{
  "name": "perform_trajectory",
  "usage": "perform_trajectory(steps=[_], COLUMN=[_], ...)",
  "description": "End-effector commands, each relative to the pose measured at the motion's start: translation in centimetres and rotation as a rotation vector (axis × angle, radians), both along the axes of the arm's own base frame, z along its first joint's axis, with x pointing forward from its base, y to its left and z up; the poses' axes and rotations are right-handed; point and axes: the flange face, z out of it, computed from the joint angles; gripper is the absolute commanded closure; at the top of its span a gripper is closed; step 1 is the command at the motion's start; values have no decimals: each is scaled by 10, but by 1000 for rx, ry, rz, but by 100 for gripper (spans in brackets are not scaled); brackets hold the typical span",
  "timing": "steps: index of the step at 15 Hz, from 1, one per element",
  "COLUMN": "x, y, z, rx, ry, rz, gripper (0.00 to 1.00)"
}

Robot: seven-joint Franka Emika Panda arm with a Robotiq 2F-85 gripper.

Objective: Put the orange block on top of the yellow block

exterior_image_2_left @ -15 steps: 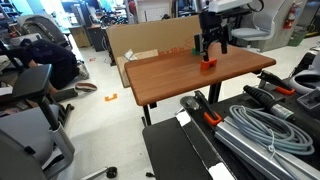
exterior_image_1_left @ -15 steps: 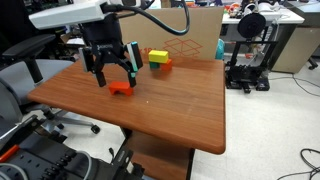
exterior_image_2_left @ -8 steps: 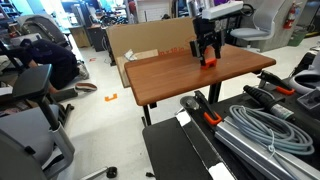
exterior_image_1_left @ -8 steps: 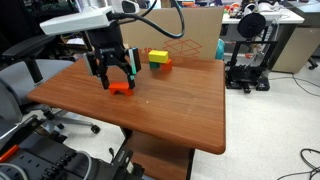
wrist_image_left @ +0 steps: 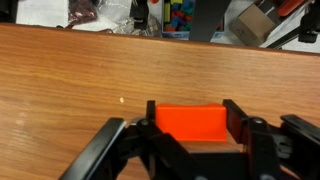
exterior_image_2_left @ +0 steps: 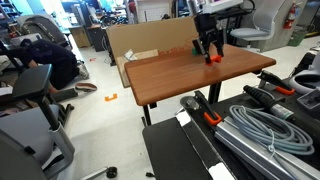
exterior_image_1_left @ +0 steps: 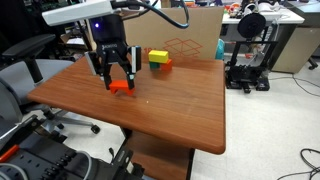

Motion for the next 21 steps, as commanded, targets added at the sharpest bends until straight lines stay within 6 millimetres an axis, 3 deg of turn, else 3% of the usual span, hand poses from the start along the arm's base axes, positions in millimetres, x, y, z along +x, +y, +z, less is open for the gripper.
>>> perform_trajectory(steps=[1,5,12,17,21], x=[15,39,82,109,128], y=[-19,-36,-42,-47,-55], z=[38,72,101,103,91], rx=[1,-6,-5,-16,-18], ry=[33,-11,-12,1,17], rz=[2,-44,-76,-87,-103], gripper=[58,58,58,58,58])
